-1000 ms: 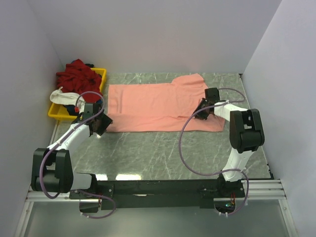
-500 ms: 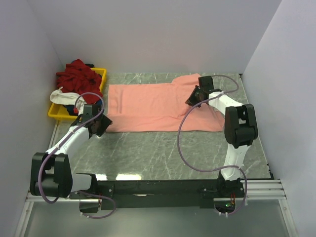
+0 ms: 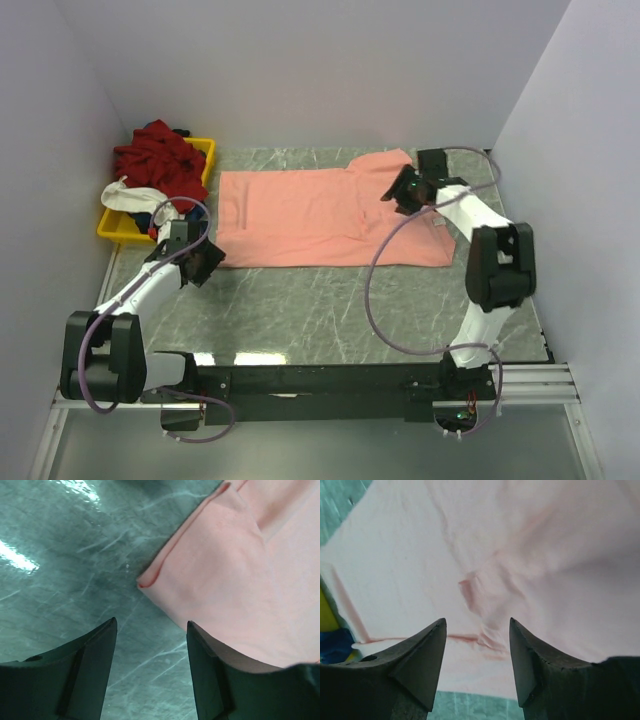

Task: Fold and stack the t-shirts
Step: Fold the tshirt

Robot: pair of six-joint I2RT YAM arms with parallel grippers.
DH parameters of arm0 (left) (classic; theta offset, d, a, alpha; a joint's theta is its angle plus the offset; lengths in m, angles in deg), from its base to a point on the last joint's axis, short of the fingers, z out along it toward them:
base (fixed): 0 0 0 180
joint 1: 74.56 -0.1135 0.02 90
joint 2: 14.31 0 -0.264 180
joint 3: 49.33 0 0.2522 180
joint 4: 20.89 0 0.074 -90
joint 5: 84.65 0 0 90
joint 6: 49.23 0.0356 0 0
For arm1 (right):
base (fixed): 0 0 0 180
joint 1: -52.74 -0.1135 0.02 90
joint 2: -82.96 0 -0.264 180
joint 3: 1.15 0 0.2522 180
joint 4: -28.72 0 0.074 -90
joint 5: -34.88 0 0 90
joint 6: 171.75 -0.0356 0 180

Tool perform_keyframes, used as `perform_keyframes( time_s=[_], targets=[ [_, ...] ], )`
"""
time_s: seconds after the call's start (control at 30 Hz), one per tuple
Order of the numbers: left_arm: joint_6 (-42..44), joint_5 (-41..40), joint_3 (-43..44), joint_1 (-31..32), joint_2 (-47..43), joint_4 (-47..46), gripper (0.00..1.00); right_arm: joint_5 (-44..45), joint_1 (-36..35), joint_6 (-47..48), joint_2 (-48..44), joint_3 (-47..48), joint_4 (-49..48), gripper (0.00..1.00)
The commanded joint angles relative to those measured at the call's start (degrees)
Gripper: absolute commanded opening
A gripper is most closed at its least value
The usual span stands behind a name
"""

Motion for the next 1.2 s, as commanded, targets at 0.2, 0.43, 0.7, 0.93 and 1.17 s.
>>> perform_keyframes(
  time_s=[0.2,0.43,0.7,0.93,1.17],
  targets=[
    [-2.61,-0.82,-2.38,-0.47,1.99,-7.34,0.58,-0.18,10.86,-0.28,-26.82,-22.68,-3.18,0.57],
    [-4.82,-0.72,-4.14,-0.47,4.55,-12.81,0.55,-0.35,17.8,-1.25,-36.52,-39.55,-5.55,0.56],
    [-4.82,-1.52,-4.76,-0.47,6.92,-13.95,0.51,0.36,22.2,-1.43,-35.57,-44.23,-8.62,0.57],
    [-4.82,-1.61,-5.37,-0.47,8.59,-15.44,0.47,1.23,22.29,-2.04,-30.99,-45.37,-12.49,0.58],
    [-4.55,-2.13,-5.81,-0.47,9.56,-15.62,0.33,3.52,22.47,-2.04,-27.92,-44.76,-14.08,0.56]
  ],
)
